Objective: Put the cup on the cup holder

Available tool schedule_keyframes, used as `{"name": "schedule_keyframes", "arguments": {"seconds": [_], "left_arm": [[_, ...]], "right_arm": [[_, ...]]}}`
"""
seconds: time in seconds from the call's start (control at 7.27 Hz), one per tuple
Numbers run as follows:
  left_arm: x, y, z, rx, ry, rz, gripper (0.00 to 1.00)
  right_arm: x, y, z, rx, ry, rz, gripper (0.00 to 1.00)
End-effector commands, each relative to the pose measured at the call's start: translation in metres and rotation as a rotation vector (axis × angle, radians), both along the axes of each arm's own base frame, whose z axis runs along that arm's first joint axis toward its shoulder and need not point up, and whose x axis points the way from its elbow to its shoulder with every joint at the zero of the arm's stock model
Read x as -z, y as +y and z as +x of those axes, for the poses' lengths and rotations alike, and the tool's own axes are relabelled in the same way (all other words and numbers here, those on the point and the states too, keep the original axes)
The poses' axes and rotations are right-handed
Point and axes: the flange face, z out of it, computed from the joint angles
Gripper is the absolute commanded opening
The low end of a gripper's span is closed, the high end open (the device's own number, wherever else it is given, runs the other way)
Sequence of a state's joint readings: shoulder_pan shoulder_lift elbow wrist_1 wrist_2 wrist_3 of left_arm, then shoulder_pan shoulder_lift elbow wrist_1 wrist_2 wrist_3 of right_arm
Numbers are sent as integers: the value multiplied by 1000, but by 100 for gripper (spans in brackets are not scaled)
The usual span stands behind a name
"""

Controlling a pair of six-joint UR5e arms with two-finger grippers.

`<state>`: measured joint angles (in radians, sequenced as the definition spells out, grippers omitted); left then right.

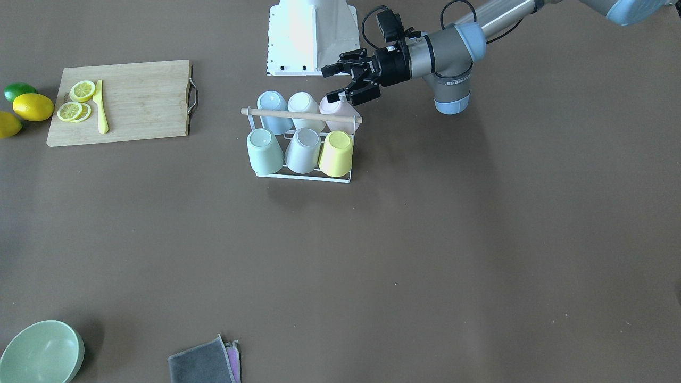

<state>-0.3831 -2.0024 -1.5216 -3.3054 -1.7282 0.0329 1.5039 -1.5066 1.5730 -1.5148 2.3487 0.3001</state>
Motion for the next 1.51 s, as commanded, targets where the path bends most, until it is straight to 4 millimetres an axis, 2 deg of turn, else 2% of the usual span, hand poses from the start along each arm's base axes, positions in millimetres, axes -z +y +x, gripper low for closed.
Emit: {"name": "schedule_keyframes", "arguments": {"seconds": [0.0, 0.14, 0.28, 0.55, 0.69, 0.83, 1.1, 1.24, 1.38], "left_arm": [[17, -28, -14, 23, -99, -110, 98], [22, -47, -21, 43, -149, -178, 98], [29, -65, -33, 74, -202, -232, 98], [33, -93, -46, 109, -334, -382, 98], [21, -104, -43, 128, -431, -451, 98], [6, -116, -38, 151, -562, -530, 98], [-2, -137, -62, 215, -762, -665, 98], [-12, -146, -77, 251, -873, -748, 98], [-29, -152, -93, 280, -1001, -842, 98]], "right_arm": [[-11, 14, 35, -46, 16, -126, 100], [-15, 20, 46, -27, 17, -183, 100], [-22, 27, 69, -16, 83, -187, 100], [-16, 27, 71, -6, 117, -224, 100], [-19, 30, 74, -9, 117, -244, 100], [-20, 35, 87, -33, 101, -244, 100], [-19, 34, 89, -37, 99, -236, 100], [-26, 42, 97, -54, 90, -245, 100], [-31, 43, 94, -44, 49, -243, 100]]}}
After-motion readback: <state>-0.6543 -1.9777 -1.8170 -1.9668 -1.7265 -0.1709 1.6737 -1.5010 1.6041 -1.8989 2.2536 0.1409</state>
